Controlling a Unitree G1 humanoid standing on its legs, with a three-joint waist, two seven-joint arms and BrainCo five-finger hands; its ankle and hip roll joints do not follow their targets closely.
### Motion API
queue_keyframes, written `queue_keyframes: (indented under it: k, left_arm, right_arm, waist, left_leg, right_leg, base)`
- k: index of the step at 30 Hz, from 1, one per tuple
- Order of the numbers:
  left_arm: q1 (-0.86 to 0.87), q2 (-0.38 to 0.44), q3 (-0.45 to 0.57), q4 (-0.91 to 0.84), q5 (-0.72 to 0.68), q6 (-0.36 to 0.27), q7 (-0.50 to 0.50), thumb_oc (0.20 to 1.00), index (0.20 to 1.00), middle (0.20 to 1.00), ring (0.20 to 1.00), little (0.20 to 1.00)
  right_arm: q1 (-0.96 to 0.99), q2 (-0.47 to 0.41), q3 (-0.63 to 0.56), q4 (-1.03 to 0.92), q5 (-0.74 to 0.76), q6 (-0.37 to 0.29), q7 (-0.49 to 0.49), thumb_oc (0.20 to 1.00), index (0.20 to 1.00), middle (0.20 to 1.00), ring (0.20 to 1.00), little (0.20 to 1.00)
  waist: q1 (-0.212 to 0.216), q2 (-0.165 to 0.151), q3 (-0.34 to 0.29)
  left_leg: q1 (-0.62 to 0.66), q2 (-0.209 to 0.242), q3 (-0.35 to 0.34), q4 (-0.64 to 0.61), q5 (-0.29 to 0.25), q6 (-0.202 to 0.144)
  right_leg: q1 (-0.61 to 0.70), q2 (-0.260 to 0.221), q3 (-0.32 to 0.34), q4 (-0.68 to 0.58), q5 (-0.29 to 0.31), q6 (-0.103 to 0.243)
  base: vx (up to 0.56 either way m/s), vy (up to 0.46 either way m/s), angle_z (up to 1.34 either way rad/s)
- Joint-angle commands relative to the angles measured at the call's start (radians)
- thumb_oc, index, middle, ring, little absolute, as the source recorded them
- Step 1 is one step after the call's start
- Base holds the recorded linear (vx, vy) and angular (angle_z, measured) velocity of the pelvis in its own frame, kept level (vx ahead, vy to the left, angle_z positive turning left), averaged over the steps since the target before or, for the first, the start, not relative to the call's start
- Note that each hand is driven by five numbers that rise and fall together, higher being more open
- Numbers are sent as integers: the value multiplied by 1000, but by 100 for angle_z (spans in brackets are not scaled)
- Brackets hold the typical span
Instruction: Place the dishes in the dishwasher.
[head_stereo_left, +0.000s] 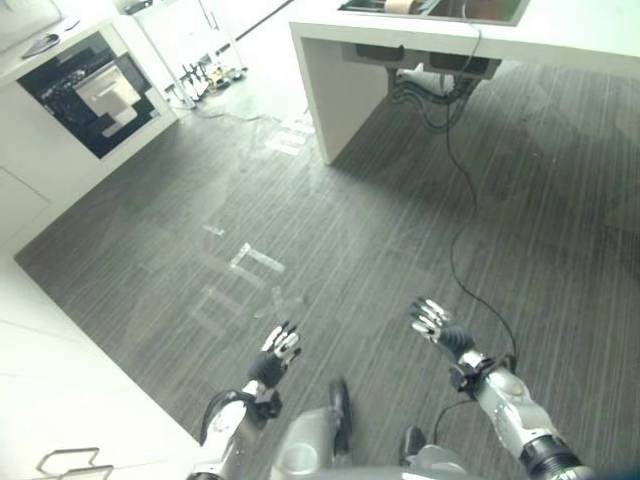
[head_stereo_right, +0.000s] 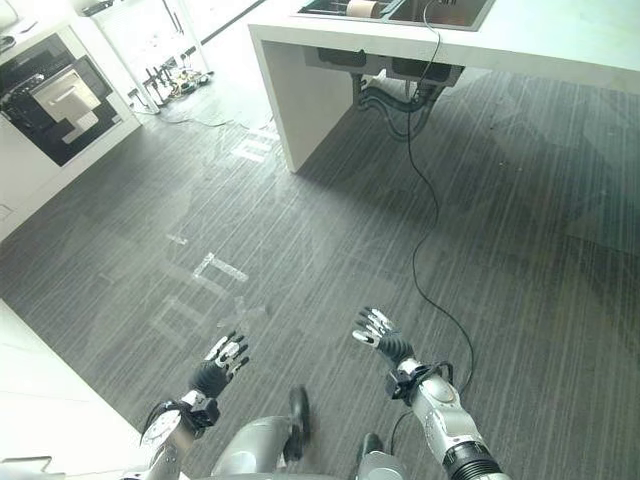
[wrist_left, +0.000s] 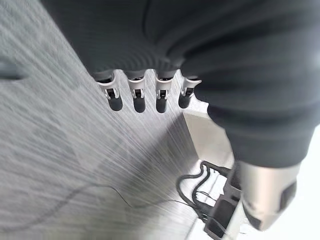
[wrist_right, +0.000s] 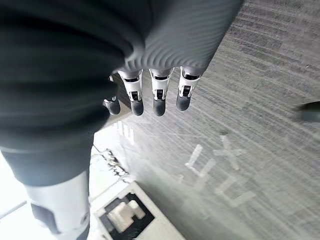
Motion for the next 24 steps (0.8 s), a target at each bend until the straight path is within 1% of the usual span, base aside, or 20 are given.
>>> queue_keyframes:
  k: [1,3,4,6,7,8,9,10,11,12,13,14,15,18,19,20,21,22,23,24]
  left_arm:
    - [-43,52,-11,-70,-40,-71,-31,1000,1000,1000,1000,1000]
    - [-59,78,12,-68,-4,-59,-10,1000,1000,1000,1000,1000]
    - [-66,88,25,-71,30,-34,-23,1000,1000,1000,1000,1000]
    - [-84,102,20,-58,119,-5,-48,1000,1000,1000,1000,1000]
    - [-84,110,6,-54,157,-1,-51,1000,1000,1000,1000,1000]
    - [-86,124,-20,-48,171,-2,-12,1000,1000,1000,1000,1000]
    - [-92,128,-29,-45,127,-7,7,1000,1000,1000,1000,1000]
    - [-100,133,-19,-52,109,7,4,1000,1000,1000,1000,1000]
    - [-105,134,-16,-54,124,11,3,1000,1000,1000,1000,1000]
    - [-110,133,-17,-52,143,6,10,1000,1000,1000,1000,1000]
    - [-119,141,-37,-56,165,2,32,1000,1000,1000,1000,1000]
    - [-113,145,-43,-66,159,15,27,1000,1000,1000,1000,1000]
    - [-102,145,-39,-73,177,21,12,1000,1000,1000,1000,1000]
    - [-109,127,-71,-33,169,13,18,1000,1000,1000,1000,1000]
    - [-97,117,-69,-36,165,10,23,1000,1000,1000,1000,1000]
    - [-92,113,-68,-36,164,8,32,1000,1000,1000,1000,1000]
    - [-87,105,-63,-31,149,2,36,1000,1000,1000,1000,1000]
    - [-82,95,-55,-22,125,-7,30,1000,1000,1000,1000,1000]
    - [-85,86,-48,-11,122,-9,28,1000,1000,1000,1000,1000]
    - [-97,73,-51,4,122,-10,25,1000,1000,1000,1000,1000]
  right_arm:
    - [-23,-7,-8,-66,34,-20,11,1000,1000,1000,1000,1000]
    - [6,18,-19,-64,124,-10,31,1000,1000,1000,1000,1000]
    - [27,37,-31,-76,126,-18,22,1000,1000,1000,1000,1000]
    - [41,57,-51,-93,141,-33,2,1000,1000,1000,1000,1000]
    - [49,69,-57,-106,149,-32,-8,1000,1000,1000,1000,1000]
    - [42,78,-55,-101,144,-29,-11,1000,1000,1000,1000,1000]
    - [25,80,-38,-90,149,-29,-16,1000,1000,1000,1000,1000]
    - [21,77,-33,-90,149,-30,-16,1000,1000,1000,1000,1000]
    - [25,71,-40,-92,151,-29,-8,1000,1000,1000,1000,1000]
    - [25,65,-45,-96,155,-25,-3,1000,1000,1000,1000,1000]
    - [26,69,-56,-111,157,-9,-1,1000,1000,1000,1000,1000]
    - [31,86,-71,-118,137,0,-6,1000,1000,1000,1000,1000]
    - [35,86,-79,-119,135,6,-7,1000,1000,1000,1000,1000]
    - [15,70,-66,-89,179,-6,-18,1000,1000,1000,1000,1000]
    - [9,59,-59,-90,166,-2,-12,1000,1000,1000,1000,1000]
    - [6,52,-59,-88,162,5,-10,1000,1000,1000,1000,1000]
    - [-3,36,-57,-80,168,14,0,1000,1000,1000,1000,1000]
    - [-12,19,-54,-70,149,17,16,1000,1000,1000,1000,1000]
    - [-12,4,-57,-67,134,16,28,1000,1000,1000,1000,1000]
    - [-17,-10,-58,-55,142,9,37,1000,1000,1000,1000,1000]
  waist:
    - [26,-44,-46]
    - [64,-86,-68]
    - [67,-99,-81]
    - [61,-120,-103]
    - [57,-130,-111]
    - [49,-114,-116]
    - [33,-111,-108]
    - [5,-109,-93]
    - [-10,-105,-81]
    - [-24,-102,-71]
    - [-69,-102,-42]
    - [-80,-93,-36]
    - [-74,-91,-37]
    - [-88,-104,-73]
    - [-95,-100,-98]
    - [-96,-94,-113]
    - [-97,-85,-136]
    - [-103,-77,-158]
    - [-98,-80,-160]
    - [-88,-81,-147]
  left_leg:
    - [72,12,39,149,120,11]
    - [58,-50,10,195,24,76]
    - [81,-83,24,184,-3,104]
    - [110,-156,53,165,-54,166]
    - [127,-202,61,157,-90,207]
    - [186,-233,80,128,-131,253]
    - [208,-241,74,128,-144,252]
    - [235,-240,48,142,-152,228]
    - [269,-233,32,145,-156,205]
    - [305,-227,28,132,-162,194]
    - [386,-222,13,120,-226,195]
    - [429,-223,-4,131,-270,203]
    - [439,-229,-6,161,-300,208]
    - [457,-224,2,264,-363,209]
    - [480,-212,14,302,-384,195]
    - [486,-204,17,334,-367,178]
    - [488,-185,20,406,-307,141]
    - [476,-152,32,521,-208,87]
    - [406,-124,20,642,-130,50]
    - [318,-129,-16,651,-136,60]
  right_leg:
    - [-31,-99,-38,133,-42,15]
    - [23,-102,-23,192,-115,33]
    - [29,-109,-26,233,-112,54]
    - [12,-138,-18,404,-13,119]
    - [-18,-160,-6,526,88,169]
    - [-120,-227,-22,718,171,181]
    - [-170,-180,-9,652,134,164]
    - [-211,-115,-2,474,78,131]
    - [-222,-121,-21,324,82,113]
    - [-252,-148,-36,232,123,122]
    - [-396,-255,-4,108,329,193]
    - [-447,-292,4,87,368,199]
    - [-415,-296,-25,100,343,193]
    - [-365,-266,-41,113,292,165]
    - [-356,-247,-56,120,271,146]
    - [-344,-229,-67,113,259,129]
    - [-324,-196,-85,95,231,96]
    - [-299,-153,-96,74,182,47]
    - [-265,-130,-97,46,161,19]
    - [-235,-113,-80,34,149,4]
  base:
    - [420,437,-29]
    - [490,414,-53]
    - [451,486,-64]
    - [304,499,12]
    - [345,679,121]
    - [402,627,82]
    - [480,424,22]
    - [403,31,-50]
    - [357,-64,-26]
    - [501,-103,58]
    - [703,-117,115]
    - [842,-129,194]
    - [725,-143,127]
    - [581,-170,-93]
    - [502,-106,27]
    - [498,-120,26]
    - [437,-148,-54]
    - [406,-190,-38]
    - [376,-145,-105]
    - [309,-7,-126]
